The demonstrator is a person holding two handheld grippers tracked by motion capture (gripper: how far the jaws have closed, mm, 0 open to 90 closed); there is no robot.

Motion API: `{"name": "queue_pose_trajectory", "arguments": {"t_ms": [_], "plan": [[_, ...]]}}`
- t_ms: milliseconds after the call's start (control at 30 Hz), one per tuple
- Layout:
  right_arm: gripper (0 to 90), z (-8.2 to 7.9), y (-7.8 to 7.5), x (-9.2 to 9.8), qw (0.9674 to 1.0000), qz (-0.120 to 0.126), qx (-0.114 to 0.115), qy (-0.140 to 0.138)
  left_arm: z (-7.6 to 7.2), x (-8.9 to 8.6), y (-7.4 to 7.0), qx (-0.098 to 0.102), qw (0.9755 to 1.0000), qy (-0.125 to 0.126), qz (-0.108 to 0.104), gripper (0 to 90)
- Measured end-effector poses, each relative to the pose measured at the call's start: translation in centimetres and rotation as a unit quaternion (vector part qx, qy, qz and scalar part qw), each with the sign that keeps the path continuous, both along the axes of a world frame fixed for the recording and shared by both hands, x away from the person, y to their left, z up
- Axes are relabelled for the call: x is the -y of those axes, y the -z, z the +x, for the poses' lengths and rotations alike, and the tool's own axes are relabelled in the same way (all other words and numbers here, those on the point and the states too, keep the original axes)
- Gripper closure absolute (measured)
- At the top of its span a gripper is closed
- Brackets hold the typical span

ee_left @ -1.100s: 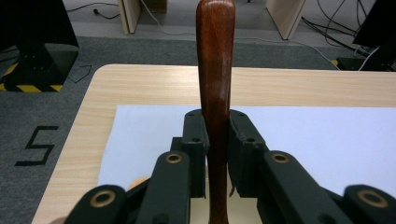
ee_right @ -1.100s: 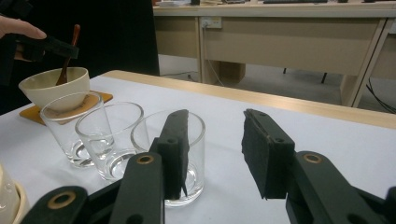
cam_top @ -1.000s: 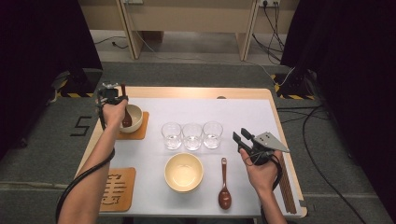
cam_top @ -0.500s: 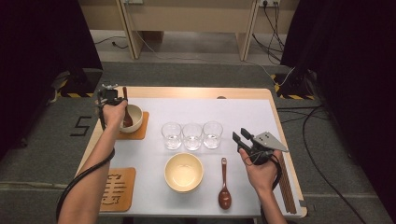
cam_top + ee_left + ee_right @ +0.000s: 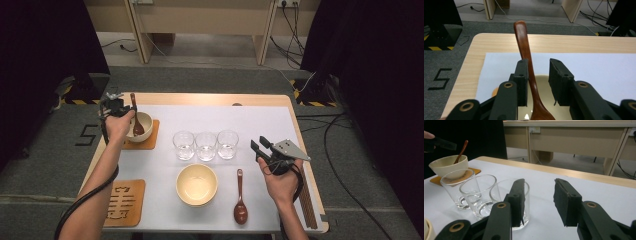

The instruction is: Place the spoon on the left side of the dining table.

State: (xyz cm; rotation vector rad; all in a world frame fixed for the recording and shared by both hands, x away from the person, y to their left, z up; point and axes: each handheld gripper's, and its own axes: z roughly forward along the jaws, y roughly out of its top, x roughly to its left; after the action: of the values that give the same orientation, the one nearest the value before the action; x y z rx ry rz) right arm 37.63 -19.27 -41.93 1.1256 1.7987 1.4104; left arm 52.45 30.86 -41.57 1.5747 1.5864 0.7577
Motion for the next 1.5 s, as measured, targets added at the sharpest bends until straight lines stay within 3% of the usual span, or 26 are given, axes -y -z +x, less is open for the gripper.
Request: {"name": "queue_pose_trajectory", "arguments": {"t_ms": [167,400,733,933,1100,1333,1467,1500], "plan": [[60.9,0.2,0.1,0.2,0.9999,-0.007,-0.011,0.005,-0.8,0.2,-0.4,0.008,0.9999,0.013,-0.008,64.6],[60.9,0.4,0.1,0.5,0.9995,-0.012,-0.027,0.01,-2.4,0.4,-1.3,0.027,0.9992,0.03,0.0,62.1],[60.4,0.8,-0.3,1.2,0.9957,-0.032,-0.083,0.027,-5.4,1.1,-2.7,0.053,0.9968,0.06,0.001,57.9],[59.7,1.0,-0.5,1.7,0.9922,-0.038,-0.114,0.034,-7.4,1.5,-2.6,0.056,0.9956,0.074,0.002,56.3],[59.3,1.3,-0.6,2.6,0.9869,-0.048,-0.151,0.031,-10.5,1.4,-1.8,0.061,0.9944,0.087,-0.001,55.9],[60.6,1.4,-0.9,3.3,0.9819,-0.06,-0.176,0.037,-12.7,1.5,-1.2,0.07,0.9932,0.093,-0.004,54.8],[62.3,1.4,-1.1,3.9,0.9761,-0.067,-0.202,0.045,-13.5,1.8,-1.0,0.069,0.9926,0.1,-0.005,54.6],[60.8,1.4,-1.2,4.4,0.9711,-0.071,-0.223,0.049,-13.6,1.9,-1.1,0.068,0.9923,0.104,-0.006,54.4]]}}
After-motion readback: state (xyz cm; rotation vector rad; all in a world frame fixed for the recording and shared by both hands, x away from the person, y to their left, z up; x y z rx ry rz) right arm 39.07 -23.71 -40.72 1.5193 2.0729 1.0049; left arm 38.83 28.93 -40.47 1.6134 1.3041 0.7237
